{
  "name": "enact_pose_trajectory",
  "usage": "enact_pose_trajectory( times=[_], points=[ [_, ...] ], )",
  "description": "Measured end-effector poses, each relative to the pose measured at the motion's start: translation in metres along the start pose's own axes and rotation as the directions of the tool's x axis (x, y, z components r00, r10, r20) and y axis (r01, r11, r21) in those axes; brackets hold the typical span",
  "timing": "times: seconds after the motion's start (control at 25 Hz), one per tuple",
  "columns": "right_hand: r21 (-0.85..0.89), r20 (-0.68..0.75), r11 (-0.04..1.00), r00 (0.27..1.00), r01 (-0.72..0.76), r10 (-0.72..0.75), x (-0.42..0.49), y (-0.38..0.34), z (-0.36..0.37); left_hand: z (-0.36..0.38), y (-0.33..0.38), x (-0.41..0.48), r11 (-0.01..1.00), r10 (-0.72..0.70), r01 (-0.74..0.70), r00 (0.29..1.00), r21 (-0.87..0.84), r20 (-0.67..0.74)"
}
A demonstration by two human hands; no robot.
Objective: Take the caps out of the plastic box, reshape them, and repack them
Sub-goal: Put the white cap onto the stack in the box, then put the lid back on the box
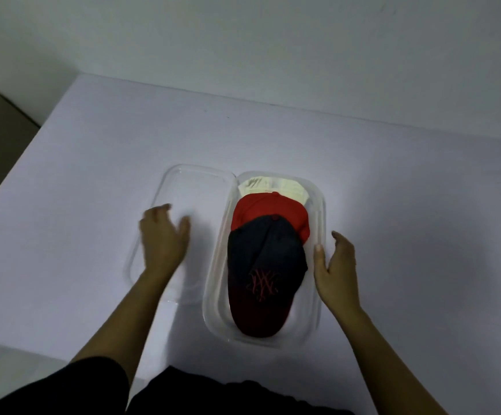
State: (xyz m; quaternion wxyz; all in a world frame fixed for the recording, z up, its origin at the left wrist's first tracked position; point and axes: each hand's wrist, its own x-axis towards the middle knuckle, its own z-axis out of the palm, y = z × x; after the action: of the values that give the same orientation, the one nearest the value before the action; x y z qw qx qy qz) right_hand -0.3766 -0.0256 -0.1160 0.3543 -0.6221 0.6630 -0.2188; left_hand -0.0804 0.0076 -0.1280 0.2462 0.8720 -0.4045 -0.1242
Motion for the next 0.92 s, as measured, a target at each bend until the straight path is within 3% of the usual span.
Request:
enact_pose_trajectory(
  times=[0.08,0.12,0.16,0.32,0.52,0.6,0.76,0.84,0.92],
  points=[
    [0.118,0.108,0.970,0.974,-0.211,0.199,-0.014,0.004,0.012,-0.005,-0.036,0.009,0.897,-0.421,0.405,0.905,0.179,0.061],
    [0.154,0.142,0.953,0.961,-0.260,0.239,-0.019,0.004,0.016,-0.006,-0.048,0.010,0.834,-0.534,0.504,0.840,0.226,0.095],
    [0.174,0.154,0.945,0.956,-0.276,0.251,-0.021,0.003,0.019,-0.006,-0.053,0.010,0.817,-0.560,0.525,0.821,0.239,0.109],
    [0.139,0.113,0.960,0.967,-0.242,0.228,-0.020,-0.001,0.023,-0.007,-0.056,0.010,0.888,-0.447,0.428,0.890,0.172,0.094],
    [0.112,0.147,0.959,0.959,-0.260,0.243,-0.023,-0.001,0.019,-0.055,-0.053,0.027,0.890,-0.374,0.417,0.899,-0.185,0.228],
    [0.110,0.112,0.969,0.972,-0.219,0.207,-0.022,-0.001,0.016,-0.085,-0.039,0.032,0.870,-0.325,0.367,0.929,-0.329,0.176],
    [0.108,-0.065,0.994,0.998,0.005,0.002,-0.024,-0.036,0.001,-0.147,0.006,0.032,0.919,-0.138,0.134,0.990,-0.370,0.016],
    [0.225,-0.007,0.972,0.998,0.063,-0.063,-0.026,-0.069,-0.007,-0.169,0.039,0.022,0.900,-0.043,0.025,0.999,-0.435,-0.031],
    [0.435,0.090,0.900,0.993,0.027,-0.073,-0.025,-0.100,-0.014,-0.175,0.073,0.004,0.845,0.038,-0.043,0.999,-0.533,-0.020]
  ],
)
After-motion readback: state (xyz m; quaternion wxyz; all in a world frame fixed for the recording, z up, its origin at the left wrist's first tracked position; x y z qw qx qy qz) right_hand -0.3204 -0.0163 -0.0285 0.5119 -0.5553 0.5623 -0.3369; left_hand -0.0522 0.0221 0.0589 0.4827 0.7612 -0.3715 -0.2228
